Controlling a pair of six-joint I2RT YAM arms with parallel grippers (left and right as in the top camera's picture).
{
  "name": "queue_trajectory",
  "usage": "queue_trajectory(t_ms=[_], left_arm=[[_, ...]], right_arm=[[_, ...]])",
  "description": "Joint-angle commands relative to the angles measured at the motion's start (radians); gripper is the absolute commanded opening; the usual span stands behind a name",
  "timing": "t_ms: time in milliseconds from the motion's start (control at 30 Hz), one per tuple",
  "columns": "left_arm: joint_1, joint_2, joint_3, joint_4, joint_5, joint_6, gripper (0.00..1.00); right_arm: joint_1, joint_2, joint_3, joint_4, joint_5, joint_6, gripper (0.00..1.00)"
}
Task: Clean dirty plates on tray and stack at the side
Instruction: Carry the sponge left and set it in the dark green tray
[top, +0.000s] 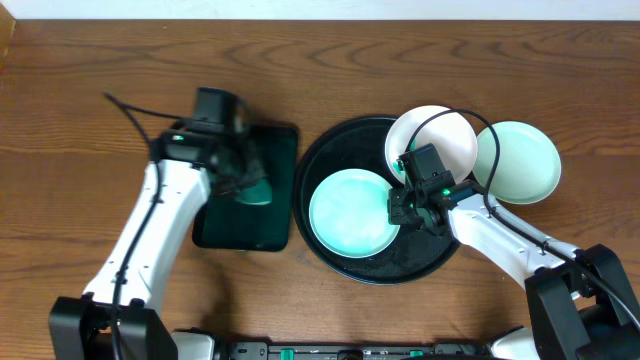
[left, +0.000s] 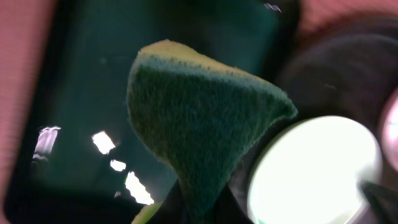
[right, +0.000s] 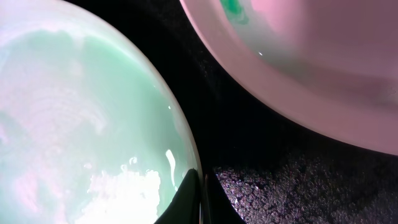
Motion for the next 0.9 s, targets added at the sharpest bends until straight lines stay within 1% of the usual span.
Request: queue_trajectory(t_ms=[0,133,233,567,733,833,867], left_arm=[[0.088,-0.009,0.007,-0.047,-0.107,0.082,0.08],[0.135,-0.008,-0.008,-0.071,-0.116,0.118,0.08],[0.132,-0.008,-0.040,-0.051,-0.112,0.119,0.08],[0.130,-0.008,-0.214,0.104,-0.109,0.118,0.08],[0.130,-0.008,-0.283,0.190,-0.109,0.118,0.09],[0.130,-0.008,-0.293,0.201,-0.109,0.118,0.21],[0.130,-0.008,-0.293,0.204,-0.109,0.118,0.21]], right_arm=[[0.003,0.005,-0.006,0.001,0.006,-0.003,0.01],[0.003,0.005,-0.006,0.003,0.006,-0.003,0.01],[0.003,0.005,-0.006,0.004,0.006,-0.003,0.01],[0.003,0.005,-0.006,0.003,0.006,-0.003,0.01],[0.003,0.005,-0.006,0.003,0.006,-0.003,0.01],[0.003,0.005,-0.006,0.003,0.007,-0.003,0.02],[0.003,0.005,-0.006,0.003,0.006,-0.003,0.02]])
